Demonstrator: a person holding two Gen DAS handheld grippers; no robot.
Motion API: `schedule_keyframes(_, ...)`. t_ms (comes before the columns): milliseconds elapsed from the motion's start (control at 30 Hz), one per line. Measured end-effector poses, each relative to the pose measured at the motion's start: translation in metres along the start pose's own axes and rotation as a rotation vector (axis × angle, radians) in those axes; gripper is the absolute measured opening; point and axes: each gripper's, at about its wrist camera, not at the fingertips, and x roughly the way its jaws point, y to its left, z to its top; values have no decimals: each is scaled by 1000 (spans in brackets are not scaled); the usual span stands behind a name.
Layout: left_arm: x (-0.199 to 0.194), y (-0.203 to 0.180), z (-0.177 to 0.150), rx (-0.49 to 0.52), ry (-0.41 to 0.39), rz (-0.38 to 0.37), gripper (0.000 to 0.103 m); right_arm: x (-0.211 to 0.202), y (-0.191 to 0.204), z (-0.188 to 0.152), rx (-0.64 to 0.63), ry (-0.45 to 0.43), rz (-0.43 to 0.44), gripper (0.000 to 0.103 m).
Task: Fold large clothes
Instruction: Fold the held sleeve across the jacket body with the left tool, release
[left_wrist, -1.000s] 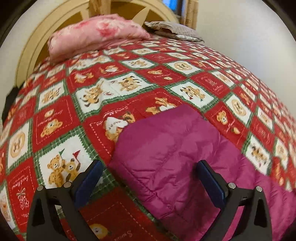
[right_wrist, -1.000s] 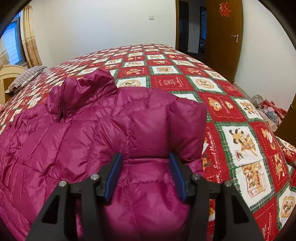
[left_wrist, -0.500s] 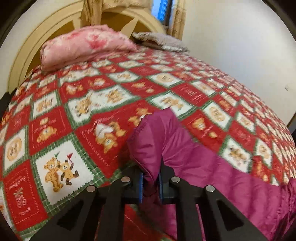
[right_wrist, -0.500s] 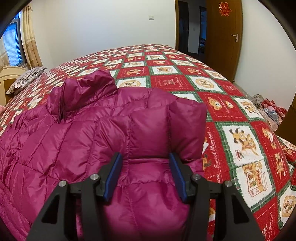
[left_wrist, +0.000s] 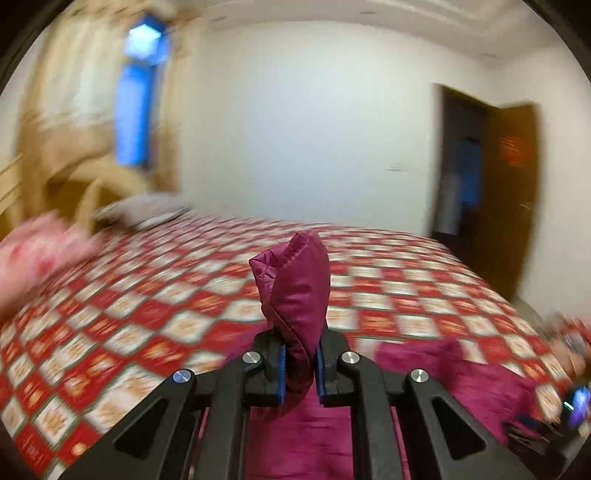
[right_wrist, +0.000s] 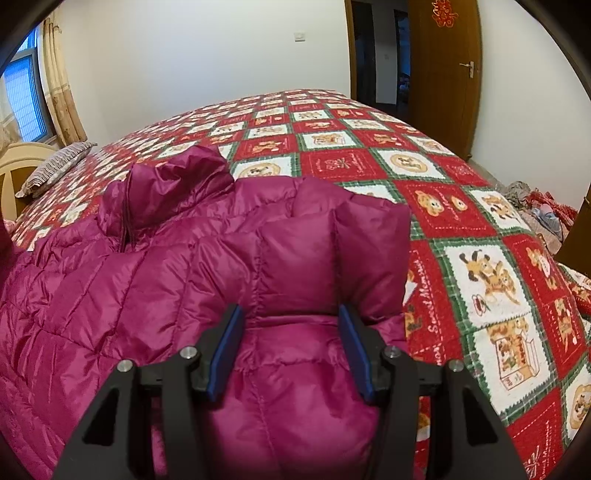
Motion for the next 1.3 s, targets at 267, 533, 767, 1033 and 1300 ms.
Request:
schedule_keyframes(267, 9, -130, -64, 216, 81, -223, 11, -1, -5, -1, 28, -6, 30, 56)
schedule_keyframes(533, 42, -174, -136, 292, 302, -290, 17, -1, -11, -1, 59, -9, 63, 56)
schedule_keyframes(767, 30, -180, -146, 313, 419, -459, 65, -2, -12, -1, 66, -9, 70, 56)
schedule_keyframes(1033, -19, -121, -144, 217, 476, -470, 78, -10, -15, 4, 84, 17, 87, 58)
schedule_keyframes(1300, -44, 12, -118, -9, 418, -279, 78, -60, -5, 0, 284, -19, 356, 79)
